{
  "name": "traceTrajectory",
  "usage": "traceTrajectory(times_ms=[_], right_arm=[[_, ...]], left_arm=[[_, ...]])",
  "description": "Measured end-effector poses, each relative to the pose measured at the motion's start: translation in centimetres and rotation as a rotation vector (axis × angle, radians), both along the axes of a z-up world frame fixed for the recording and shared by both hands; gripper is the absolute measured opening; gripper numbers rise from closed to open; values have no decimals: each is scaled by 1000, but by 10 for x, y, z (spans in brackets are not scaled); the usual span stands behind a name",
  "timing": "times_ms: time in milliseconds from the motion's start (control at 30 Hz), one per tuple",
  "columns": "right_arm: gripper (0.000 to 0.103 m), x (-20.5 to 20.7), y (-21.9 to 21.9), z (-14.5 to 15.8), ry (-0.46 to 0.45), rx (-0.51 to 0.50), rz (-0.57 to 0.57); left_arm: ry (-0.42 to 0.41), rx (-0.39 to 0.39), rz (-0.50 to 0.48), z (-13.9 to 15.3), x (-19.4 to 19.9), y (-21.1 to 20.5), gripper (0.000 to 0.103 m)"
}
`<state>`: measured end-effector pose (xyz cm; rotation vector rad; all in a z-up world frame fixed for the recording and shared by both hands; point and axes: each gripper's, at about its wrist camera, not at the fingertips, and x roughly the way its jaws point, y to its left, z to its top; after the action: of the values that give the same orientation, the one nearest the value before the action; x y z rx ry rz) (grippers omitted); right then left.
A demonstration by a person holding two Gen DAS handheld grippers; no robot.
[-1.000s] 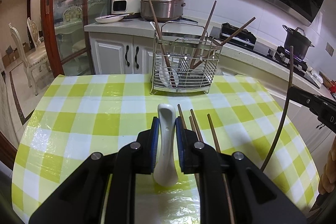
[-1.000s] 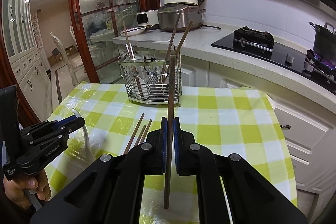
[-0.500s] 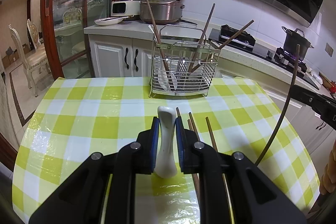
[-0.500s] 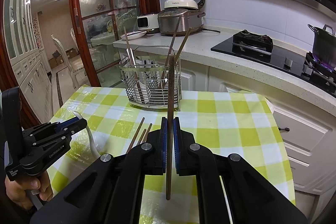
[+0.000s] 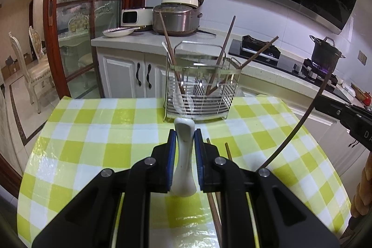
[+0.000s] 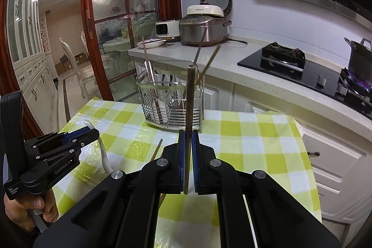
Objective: Organize utensils
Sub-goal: 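Lift and carry the spoon and chopstick with both tools over the wire rack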
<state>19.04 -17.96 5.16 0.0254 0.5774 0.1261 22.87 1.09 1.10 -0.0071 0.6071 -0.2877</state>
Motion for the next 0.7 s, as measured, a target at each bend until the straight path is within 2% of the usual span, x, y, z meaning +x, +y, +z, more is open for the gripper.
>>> traceTrajectory(times_ms=[367, 700], right_arm=[[7, 29, 7, 31, -22, -1, 37], [7, 67, 23, 96, -91, 7, 96]], left_arm=[[-54, -10, -19, 37, 23, 0, 16], [-149, -20, -50, 102, 56, -11, 16]])
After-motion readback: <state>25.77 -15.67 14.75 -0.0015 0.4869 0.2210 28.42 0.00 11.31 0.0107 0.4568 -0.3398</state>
